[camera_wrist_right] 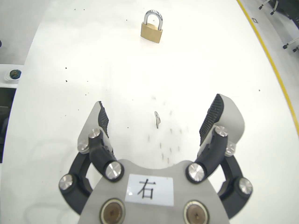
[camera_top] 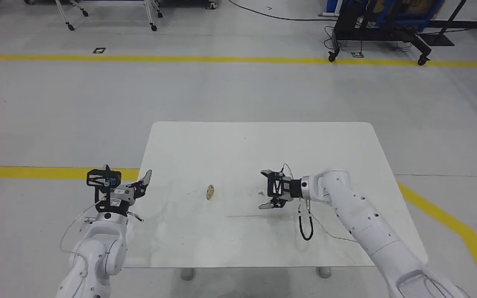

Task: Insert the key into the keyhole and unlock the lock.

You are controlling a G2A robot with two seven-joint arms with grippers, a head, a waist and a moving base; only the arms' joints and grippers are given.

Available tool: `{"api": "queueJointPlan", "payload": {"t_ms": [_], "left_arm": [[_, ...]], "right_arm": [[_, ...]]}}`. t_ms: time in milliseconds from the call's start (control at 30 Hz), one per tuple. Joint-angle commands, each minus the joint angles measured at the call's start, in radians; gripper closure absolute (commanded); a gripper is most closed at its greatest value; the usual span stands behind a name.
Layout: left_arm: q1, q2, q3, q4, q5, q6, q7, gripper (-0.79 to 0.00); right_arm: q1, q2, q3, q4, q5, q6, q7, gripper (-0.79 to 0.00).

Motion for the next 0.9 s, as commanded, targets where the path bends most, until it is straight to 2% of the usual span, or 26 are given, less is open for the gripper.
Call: {"api": "queueJointPlan", "payload": {"t_ms": [0, 33, 100, 133, 433, 500, 533, 867], "left_arm": [[0.0, 0.0, 0.0, 0.0, 0.0, 0.0, 0.0, -0.785], [0.0, 0.0, 0.0, 0.0, 0.0, 0.0, 0.0, -0.785], [0.0, 0.0, 0.0, 0.0, 0.0, 0.0, 0.0, -0.785], [0.0, 0.0, 0.0, 0.0, 0.0, 0.0, 0.0, -0.785], [0.0, 0.0, 0.0, 0.0, 0.0, 0.0, 0.0, -0.785], [0.0, 0.0, 0.0, 0.0, 0.0, 0.0, 0.0, -0.785], [0.0, 0.0, 0.0, 0.0, 0.0, 0.0, 0.0, -0.785], [0.0, 0.0, 0.0, 0.0, 0.0, 0.0, 0.0, -0.785]], "right_arm": [[0.031, -0.005, -0.052, 0.044, 0.005, 0.0, -0.008, -0.653], [0.048, -0.006, -0.073, 0.067, 0.006, 0.0, -0.013, -0.631], [0.076, -0.009, -0.104, 0.11, 0.018, 0.0, -0.025, -0.449], [0.087, -0.011, -0.117, 0.125, 0.024, 0.0, -0.032, -0.388], [0.147, -0.015, -0.183, 0.206, 0.022, 0.0, -0.077, -0.206], [0.154, -0.016, -0.19, 0.218, 0.018, 0.0, -0.082, -0.111], [0.158, -0.016, -0.194, 0.222, 0.015, 0.0, -0.082, 0.0], [0.164, -0.009, -0.199, 0.212, -0.007, 0.017, -0.122, 0.0]]}}
